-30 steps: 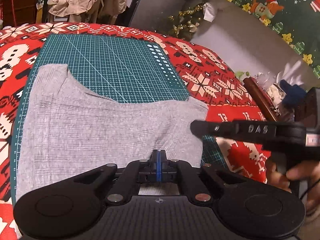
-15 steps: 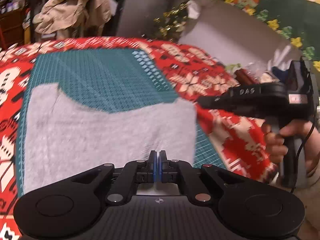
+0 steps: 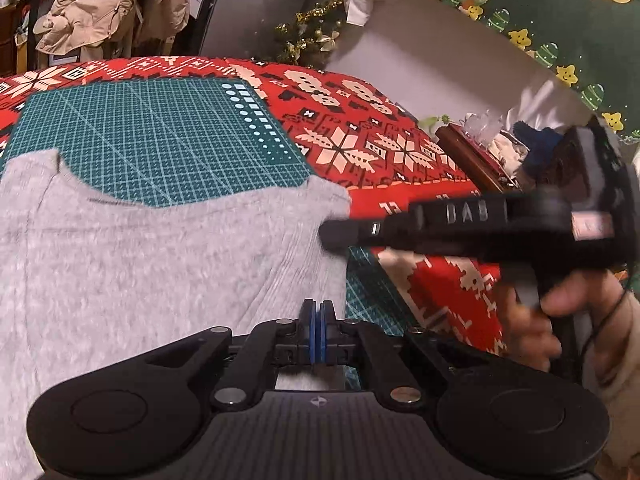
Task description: Fold clothes
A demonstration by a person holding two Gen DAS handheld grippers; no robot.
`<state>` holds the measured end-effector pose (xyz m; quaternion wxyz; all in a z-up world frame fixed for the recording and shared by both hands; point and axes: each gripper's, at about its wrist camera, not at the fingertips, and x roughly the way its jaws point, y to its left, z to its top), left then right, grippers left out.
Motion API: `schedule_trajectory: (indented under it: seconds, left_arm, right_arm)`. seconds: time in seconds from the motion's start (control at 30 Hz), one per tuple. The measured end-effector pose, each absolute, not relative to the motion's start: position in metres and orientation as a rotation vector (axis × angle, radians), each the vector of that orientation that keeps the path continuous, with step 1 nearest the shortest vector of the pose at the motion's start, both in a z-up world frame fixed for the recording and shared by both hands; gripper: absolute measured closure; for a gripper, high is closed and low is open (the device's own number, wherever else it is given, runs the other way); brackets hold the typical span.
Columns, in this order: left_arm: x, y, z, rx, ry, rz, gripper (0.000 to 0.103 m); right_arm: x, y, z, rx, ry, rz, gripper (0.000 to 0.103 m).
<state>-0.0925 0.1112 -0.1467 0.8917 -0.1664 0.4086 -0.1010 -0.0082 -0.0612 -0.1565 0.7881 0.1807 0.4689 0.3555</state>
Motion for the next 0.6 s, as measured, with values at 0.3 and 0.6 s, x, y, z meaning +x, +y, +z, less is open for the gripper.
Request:
schedule_trajectory:
  seconds: [0.3, 0.6]
  left_arm:
    - [-0.112, 0.107, -0.142, -0.292, 0.84, -0.197, 0.101]
    - [-0.122, 0.098, -0.143, -0.237, 0.841, -0.201, 0.101]
  right_arm:
    - [0.022, -0.086, -0.159, 0.431, 0.962, 0.63, 0.096]
    - [-0.026, -0.07, -0.154, 0.407, 1.051, 0.801, 0.096]
